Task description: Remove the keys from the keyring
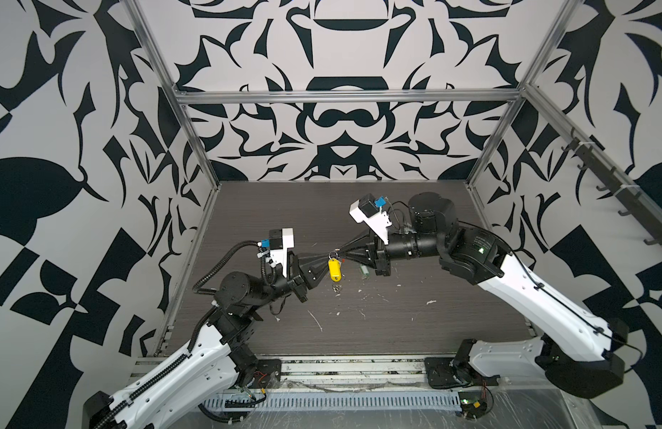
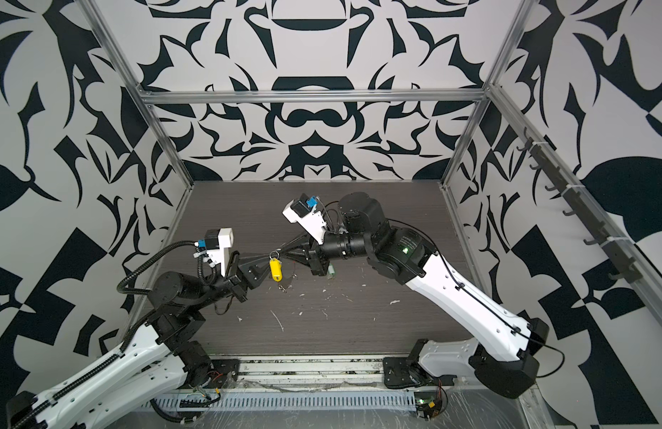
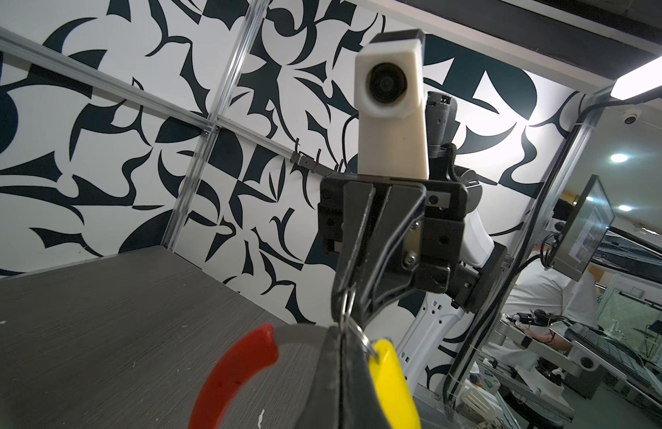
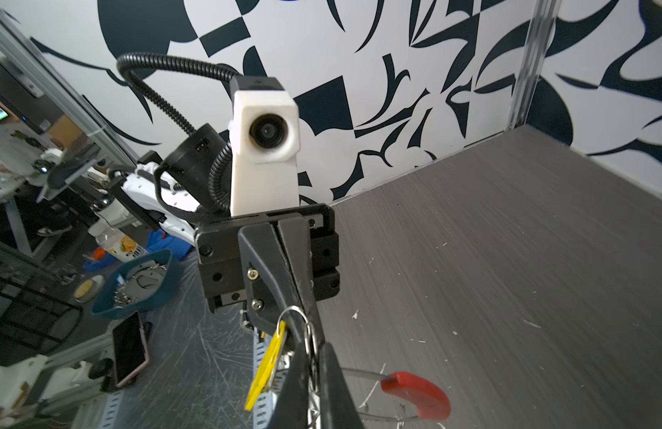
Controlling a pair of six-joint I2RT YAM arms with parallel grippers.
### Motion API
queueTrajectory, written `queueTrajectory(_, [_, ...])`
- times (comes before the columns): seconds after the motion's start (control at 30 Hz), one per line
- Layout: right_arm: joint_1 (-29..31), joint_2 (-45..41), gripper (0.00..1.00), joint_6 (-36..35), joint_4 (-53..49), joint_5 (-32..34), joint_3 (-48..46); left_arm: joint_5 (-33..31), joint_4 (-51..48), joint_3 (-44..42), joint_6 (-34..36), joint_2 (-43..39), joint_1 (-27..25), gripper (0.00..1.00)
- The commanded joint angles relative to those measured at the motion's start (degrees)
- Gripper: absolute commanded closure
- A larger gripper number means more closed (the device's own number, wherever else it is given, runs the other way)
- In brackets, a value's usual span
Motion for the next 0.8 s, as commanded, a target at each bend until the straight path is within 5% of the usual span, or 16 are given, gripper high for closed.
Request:
queueTrajectory(0.0, [-0.2, -0.9, 1.0, -0.2, 0.8, -0.1, 1.3, -0.3, 1.0, 0.8, 0.5, -0.3, -0.1, 1.0])
queueTrajectory(0.27, [-0.2, -1.6, 1.0, -1.8, -4.3, 5.4, 4.0, -3.1, -4.2, 1.6, 0.1, -1.8, 0.0, 0.99])
queueTrajectory(0.63, [-0.2, -0.2, 1.0, -5.1, -18.6, 18.2, 10.8, -14.5, -22.9, 2.1, 1.3, -12.8, -0.1, 0.58])
queueTrajectory(0.77, [-0.2, 1.0, 1.0, -5.6, -21.1, 19.1, 12.2, -11.6, -27.7, 5.3, 3.3, -12.2, -0.1, 0.47])
